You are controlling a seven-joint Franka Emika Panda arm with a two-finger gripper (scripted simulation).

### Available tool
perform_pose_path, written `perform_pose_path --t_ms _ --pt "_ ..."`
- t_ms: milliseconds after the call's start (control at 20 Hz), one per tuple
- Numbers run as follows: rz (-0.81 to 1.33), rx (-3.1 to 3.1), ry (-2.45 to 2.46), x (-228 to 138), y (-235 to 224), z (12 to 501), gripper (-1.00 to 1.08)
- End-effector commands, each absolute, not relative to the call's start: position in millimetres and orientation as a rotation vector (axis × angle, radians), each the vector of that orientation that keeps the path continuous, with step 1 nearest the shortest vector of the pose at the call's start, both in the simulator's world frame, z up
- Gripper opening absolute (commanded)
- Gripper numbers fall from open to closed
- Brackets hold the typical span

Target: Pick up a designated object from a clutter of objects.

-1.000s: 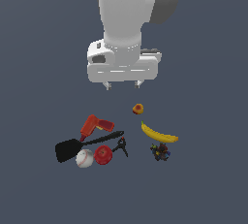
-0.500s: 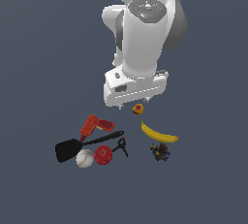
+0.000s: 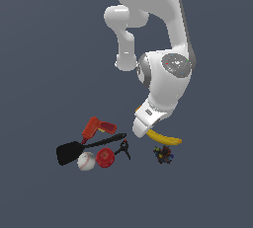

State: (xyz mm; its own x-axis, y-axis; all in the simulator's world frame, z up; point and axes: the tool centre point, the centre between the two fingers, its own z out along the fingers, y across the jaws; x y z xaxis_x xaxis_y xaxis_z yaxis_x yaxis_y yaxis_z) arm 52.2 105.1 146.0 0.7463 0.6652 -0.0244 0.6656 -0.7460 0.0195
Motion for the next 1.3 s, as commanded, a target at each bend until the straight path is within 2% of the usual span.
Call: perform_pose_path --t_ms 0,500,900,1250 --pt "-0.018 2.862 1.241 53.2 121.8 123.9 1.0" --pt "-0.002 2.741 1.53 48.8 160.8 73.3 1.0" --pt "-0.003 2.734 1.547 47.7 163.5 66.9 1.0" --pt "-0.001 2.731 1.552 46.8 163.9 37.4 1.0"
